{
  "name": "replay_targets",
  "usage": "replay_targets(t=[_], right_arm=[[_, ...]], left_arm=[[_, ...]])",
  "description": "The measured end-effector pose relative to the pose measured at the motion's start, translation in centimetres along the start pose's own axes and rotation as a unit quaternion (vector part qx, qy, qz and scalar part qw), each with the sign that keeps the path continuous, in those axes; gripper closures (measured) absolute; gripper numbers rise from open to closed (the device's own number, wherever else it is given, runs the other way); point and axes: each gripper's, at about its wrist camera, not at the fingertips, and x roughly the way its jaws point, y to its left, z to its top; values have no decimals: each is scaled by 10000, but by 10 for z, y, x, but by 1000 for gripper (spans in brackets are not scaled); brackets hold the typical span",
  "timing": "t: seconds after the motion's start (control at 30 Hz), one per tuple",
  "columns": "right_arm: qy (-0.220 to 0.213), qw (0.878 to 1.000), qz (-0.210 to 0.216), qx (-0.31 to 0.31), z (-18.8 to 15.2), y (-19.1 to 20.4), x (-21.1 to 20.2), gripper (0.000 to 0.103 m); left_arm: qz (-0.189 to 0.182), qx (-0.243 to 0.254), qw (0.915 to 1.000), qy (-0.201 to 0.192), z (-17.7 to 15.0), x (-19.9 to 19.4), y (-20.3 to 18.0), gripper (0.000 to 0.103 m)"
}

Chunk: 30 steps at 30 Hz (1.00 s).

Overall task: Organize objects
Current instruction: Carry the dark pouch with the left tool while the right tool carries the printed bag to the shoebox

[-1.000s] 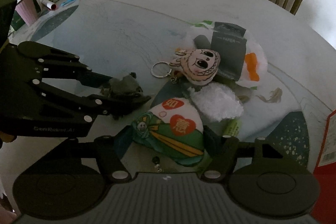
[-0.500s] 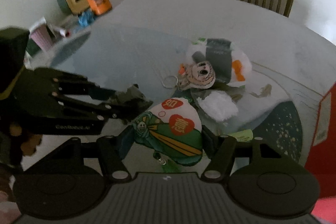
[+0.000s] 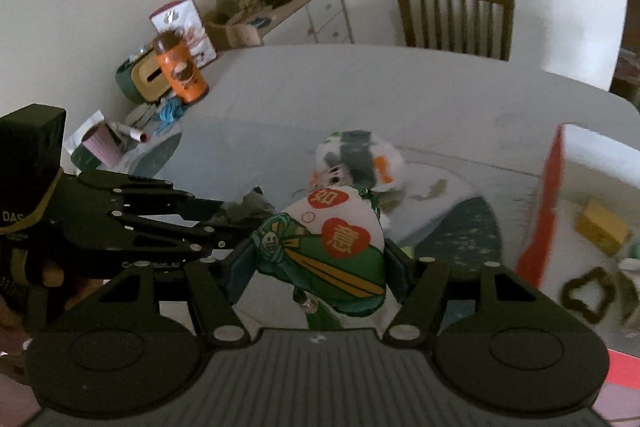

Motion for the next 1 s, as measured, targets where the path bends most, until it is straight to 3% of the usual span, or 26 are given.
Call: replay_targets(t=[0.2,0.6,1.0], right_arm=[[-117,9992,-33,374,6,-45,-44,37],[-599,9935,-639,730,13,-145,-115,37],[-641,9873,-1171,863,13,-229,-130,37]], left_arm=[[-146,271,9995,-93,25,5,-43,71],[-330,667,9971,-146,64,29,-118,71],[-419,918,9949,42,90,88,-184,71]])
